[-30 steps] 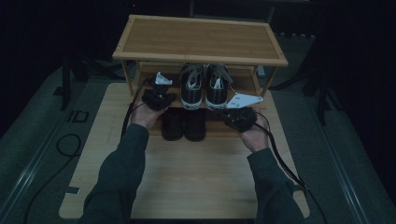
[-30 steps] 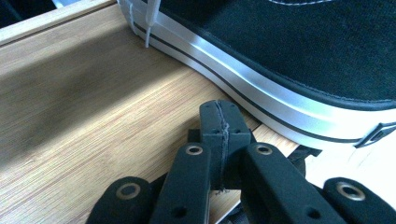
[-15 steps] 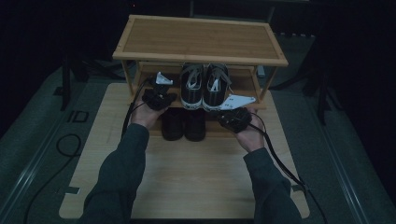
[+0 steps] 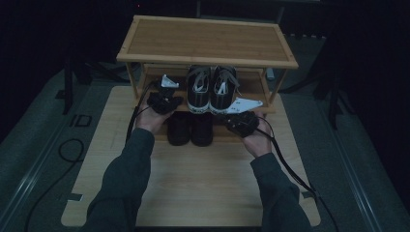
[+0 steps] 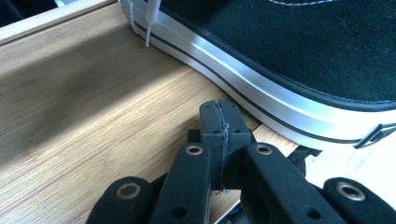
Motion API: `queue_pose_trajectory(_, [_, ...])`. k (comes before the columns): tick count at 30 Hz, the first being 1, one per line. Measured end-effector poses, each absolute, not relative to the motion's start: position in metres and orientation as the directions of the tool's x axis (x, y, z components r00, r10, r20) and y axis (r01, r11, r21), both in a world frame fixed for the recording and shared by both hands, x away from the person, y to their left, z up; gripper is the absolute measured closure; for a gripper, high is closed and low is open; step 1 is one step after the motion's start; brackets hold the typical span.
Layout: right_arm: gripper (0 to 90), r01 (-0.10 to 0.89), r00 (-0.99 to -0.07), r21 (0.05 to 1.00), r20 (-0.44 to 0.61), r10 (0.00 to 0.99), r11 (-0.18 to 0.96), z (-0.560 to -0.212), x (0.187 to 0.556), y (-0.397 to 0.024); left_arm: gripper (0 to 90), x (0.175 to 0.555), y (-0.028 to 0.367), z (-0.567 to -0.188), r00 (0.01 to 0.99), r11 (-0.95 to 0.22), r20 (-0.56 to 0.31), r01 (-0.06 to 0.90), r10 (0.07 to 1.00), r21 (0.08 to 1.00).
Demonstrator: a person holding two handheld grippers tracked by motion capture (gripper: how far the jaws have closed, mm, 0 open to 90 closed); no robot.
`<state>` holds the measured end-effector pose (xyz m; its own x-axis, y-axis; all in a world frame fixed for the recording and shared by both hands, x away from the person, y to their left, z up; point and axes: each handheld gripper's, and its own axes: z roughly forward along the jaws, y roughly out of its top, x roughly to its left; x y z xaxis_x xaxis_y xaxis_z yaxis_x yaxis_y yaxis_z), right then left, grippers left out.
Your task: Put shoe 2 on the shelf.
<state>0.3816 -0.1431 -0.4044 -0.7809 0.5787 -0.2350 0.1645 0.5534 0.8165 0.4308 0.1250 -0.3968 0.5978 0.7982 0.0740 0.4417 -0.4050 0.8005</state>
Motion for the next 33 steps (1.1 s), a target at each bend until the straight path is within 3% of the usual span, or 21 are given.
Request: queue_pose_trajectory(33, [88.5,0.225,-0.822,0.755,-0.191,0.536,0.616,-0.436,0.375,-0.152,90.0,0.431,0.127,-0.398,0.596,-0.386,0.055,0.444,0.801,0.809])
